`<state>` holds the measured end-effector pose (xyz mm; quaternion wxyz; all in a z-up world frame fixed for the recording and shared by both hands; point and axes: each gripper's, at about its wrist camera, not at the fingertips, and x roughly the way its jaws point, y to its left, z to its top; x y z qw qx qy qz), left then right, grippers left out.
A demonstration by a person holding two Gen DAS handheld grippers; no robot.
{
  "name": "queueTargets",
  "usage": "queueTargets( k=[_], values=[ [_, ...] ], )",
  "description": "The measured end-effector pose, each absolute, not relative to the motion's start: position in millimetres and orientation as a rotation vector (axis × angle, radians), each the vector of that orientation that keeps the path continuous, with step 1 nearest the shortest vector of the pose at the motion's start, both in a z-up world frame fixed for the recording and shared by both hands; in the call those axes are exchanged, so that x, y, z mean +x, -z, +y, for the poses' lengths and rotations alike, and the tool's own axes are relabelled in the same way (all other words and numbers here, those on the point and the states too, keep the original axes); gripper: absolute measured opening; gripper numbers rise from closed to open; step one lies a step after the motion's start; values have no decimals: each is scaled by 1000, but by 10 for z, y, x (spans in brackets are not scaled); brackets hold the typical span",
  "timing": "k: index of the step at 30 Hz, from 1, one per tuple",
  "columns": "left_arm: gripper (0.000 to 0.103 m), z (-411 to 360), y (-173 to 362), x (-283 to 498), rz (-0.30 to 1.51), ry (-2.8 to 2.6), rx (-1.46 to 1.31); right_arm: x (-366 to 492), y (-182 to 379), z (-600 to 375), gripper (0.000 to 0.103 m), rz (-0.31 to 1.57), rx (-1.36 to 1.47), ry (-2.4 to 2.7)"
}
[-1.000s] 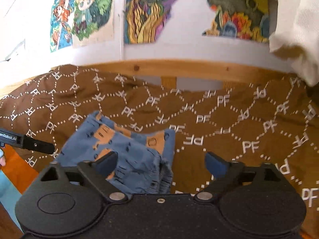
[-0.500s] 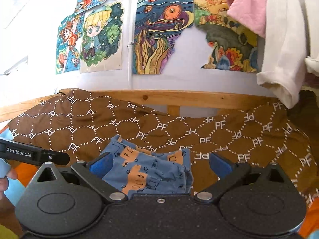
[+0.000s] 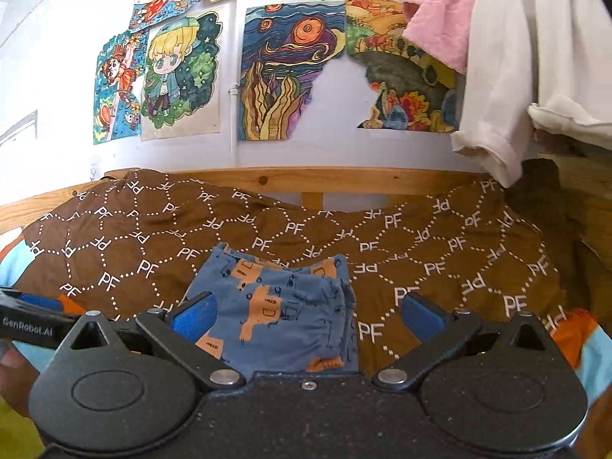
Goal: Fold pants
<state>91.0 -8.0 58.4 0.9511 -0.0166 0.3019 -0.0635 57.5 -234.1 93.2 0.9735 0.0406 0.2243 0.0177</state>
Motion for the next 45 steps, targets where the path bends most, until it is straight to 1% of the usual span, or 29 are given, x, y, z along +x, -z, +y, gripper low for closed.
queueTargets(
  k=[10, 20, 27, 45],
  values=[
    [103, 22, -381, 700, 617, 118, -82, 355, -782, -2296, 102, 481, 94, -3],
    [103, 4, -167, 717, 648, 126, -68, 203, -541, -2243, 102, 561, 116, 36],
    [103, -45, -149, 716, 632, 128, -37, 197, -451, -2260, 102, 593, 122, 56],
    [103, -98, -161, 661, 618, 146, 1, 206, -452, -2264, 102, 599, 126, 58]
  ],
)
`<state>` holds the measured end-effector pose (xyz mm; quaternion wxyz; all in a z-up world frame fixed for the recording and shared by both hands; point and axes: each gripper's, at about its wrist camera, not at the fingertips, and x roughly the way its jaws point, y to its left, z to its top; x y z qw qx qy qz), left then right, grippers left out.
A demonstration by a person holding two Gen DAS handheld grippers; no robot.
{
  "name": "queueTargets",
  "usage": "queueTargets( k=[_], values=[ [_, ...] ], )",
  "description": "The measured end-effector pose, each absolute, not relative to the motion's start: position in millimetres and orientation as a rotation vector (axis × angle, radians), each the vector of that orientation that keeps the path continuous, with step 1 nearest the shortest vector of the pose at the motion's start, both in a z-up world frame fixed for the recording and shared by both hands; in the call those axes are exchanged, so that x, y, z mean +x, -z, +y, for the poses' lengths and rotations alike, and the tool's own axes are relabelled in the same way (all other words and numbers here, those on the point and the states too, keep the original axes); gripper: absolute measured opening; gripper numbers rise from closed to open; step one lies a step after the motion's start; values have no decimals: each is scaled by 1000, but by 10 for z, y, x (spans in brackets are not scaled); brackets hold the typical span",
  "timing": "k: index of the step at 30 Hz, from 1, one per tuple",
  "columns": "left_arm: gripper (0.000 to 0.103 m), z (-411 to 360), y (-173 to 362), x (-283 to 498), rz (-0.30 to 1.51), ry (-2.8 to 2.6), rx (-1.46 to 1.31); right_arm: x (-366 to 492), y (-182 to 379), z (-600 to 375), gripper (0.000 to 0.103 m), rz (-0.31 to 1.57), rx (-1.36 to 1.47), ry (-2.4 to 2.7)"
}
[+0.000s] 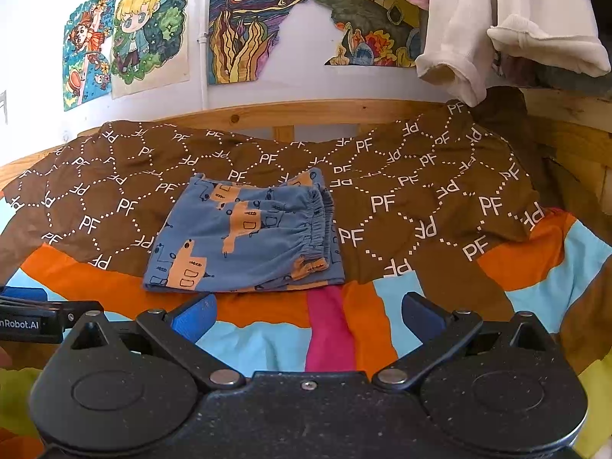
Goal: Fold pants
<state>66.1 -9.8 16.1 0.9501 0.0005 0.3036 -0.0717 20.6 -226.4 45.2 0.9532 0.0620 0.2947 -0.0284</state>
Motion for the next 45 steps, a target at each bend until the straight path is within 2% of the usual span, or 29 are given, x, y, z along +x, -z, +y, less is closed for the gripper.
queueTargets(
  k=[45],
  values=[
    [103, -109, -176, 654, 609, 141, 17, 226, -419, -2272, 102, 622, 123, 56]
  ],
)
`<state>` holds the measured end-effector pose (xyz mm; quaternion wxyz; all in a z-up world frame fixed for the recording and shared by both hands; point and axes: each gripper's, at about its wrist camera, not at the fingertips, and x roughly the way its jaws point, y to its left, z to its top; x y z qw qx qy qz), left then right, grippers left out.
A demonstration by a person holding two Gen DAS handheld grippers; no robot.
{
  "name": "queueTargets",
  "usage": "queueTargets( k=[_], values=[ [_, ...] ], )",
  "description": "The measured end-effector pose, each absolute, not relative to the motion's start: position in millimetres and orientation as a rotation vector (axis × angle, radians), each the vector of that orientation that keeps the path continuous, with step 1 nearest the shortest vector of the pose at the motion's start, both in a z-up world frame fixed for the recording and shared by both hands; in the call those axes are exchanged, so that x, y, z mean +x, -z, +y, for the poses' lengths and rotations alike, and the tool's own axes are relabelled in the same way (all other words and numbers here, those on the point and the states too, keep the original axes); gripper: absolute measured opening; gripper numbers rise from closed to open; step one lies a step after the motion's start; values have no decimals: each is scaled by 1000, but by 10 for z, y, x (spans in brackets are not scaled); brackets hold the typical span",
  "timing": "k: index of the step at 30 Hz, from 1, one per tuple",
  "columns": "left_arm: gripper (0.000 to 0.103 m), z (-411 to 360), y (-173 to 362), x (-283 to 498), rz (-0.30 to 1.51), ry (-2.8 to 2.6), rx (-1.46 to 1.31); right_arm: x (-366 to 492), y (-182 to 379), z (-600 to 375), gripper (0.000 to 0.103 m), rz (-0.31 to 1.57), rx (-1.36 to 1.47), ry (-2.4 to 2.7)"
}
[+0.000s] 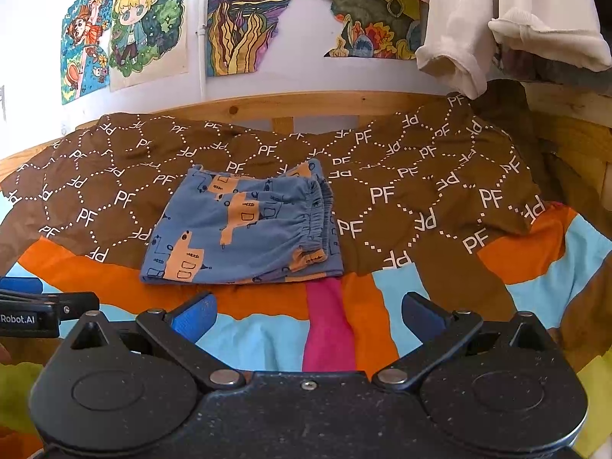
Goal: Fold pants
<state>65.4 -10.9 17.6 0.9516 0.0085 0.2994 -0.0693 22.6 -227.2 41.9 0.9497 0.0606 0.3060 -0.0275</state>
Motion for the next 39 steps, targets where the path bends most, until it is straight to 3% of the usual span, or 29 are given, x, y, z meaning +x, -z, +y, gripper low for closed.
queueTargets(
  k=[39],
  values=[
    [103, -106, -233, 662, 625, 109, 57, 235, -406, -2246, 102, 628, 116, 55]
  ],
)
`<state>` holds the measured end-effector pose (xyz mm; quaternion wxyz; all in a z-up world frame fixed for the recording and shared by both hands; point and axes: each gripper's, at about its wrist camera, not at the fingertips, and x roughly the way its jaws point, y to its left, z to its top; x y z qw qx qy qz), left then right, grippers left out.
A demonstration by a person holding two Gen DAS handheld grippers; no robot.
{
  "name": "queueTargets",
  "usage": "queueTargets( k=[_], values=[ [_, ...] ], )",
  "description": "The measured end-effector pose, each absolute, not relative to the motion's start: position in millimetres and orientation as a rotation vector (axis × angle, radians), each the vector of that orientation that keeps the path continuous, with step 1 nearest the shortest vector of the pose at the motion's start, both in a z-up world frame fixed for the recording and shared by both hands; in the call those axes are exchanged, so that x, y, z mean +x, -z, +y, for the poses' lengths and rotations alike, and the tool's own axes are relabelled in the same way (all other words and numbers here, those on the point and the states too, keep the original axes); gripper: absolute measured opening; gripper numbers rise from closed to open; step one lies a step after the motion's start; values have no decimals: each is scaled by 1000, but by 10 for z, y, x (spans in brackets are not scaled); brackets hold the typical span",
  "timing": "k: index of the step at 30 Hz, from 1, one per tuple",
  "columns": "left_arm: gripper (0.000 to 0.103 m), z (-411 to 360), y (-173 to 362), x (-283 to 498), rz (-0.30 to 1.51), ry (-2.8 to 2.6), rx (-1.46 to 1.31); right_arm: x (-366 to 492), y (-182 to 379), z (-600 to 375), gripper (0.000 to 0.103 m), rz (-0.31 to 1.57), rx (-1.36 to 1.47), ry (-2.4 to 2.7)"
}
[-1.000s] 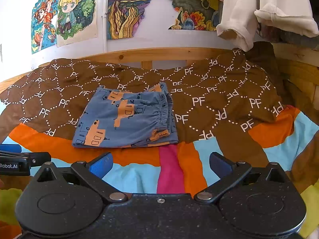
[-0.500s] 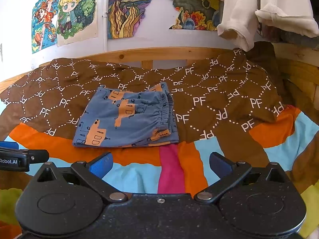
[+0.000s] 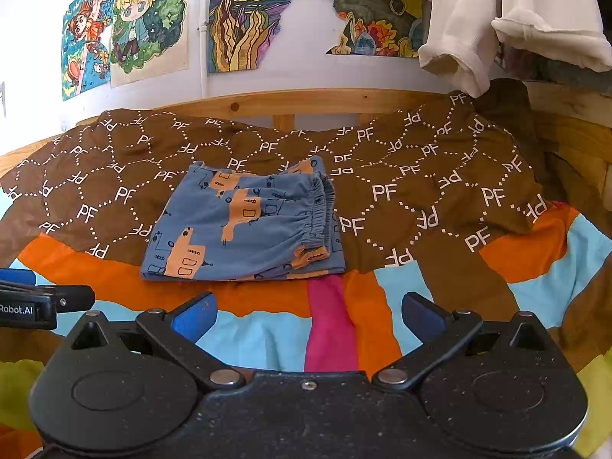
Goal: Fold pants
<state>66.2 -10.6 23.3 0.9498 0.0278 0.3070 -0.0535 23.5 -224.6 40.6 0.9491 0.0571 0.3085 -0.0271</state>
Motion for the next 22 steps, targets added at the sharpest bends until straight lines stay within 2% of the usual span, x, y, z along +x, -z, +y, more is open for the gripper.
queueTargets(
  k=[22],
  values=[
    [103, -129, -223, 662, 623, 106, 70, 236, -404, -2245, 102, 630, 117, 56]
  ],
)
